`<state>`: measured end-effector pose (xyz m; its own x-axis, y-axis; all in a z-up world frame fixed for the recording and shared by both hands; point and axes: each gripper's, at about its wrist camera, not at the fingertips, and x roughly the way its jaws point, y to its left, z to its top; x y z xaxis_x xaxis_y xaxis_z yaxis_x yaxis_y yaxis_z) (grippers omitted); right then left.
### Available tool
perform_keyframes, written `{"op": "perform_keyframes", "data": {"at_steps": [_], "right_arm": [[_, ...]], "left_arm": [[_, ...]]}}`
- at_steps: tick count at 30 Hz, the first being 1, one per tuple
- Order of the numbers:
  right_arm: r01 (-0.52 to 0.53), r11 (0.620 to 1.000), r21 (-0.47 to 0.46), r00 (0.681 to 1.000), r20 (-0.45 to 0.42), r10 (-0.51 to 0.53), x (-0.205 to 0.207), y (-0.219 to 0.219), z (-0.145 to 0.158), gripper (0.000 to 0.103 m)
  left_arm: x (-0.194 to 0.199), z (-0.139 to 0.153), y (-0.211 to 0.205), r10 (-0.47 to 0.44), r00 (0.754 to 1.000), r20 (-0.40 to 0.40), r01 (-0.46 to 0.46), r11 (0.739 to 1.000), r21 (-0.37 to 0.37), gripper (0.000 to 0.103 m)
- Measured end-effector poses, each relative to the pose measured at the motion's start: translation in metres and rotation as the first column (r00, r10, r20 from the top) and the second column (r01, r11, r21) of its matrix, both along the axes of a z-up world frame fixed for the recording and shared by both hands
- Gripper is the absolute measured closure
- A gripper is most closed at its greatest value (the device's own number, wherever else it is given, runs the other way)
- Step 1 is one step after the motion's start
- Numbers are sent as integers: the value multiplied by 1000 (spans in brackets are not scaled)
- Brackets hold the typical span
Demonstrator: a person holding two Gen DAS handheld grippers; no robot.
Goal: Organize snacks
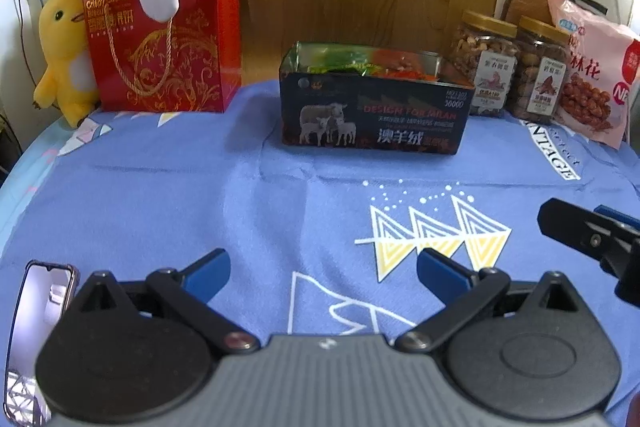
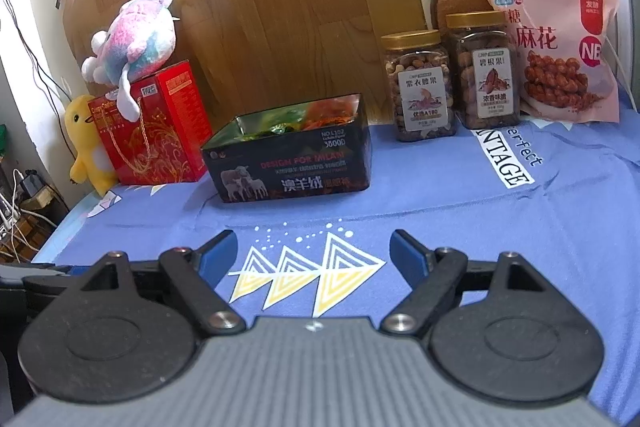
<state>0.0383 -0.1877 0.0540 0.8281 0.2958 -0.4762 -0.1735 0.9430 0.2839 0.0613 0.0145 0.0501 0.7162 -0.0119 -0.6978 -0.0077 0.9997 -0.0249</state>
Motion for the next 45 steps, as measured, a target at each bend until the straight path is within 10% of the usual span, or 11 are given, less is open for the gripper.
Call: {"op": "perform_keyframes", "data": {"at_steps": [45], "right_arm": [[4, 1000, 18, 1000, 15, -4, -6, -5, -3, 21]], "left_arm": [[-3, 3, -11, 4, 1000, 10, -5, 999, 42, 0]]}}
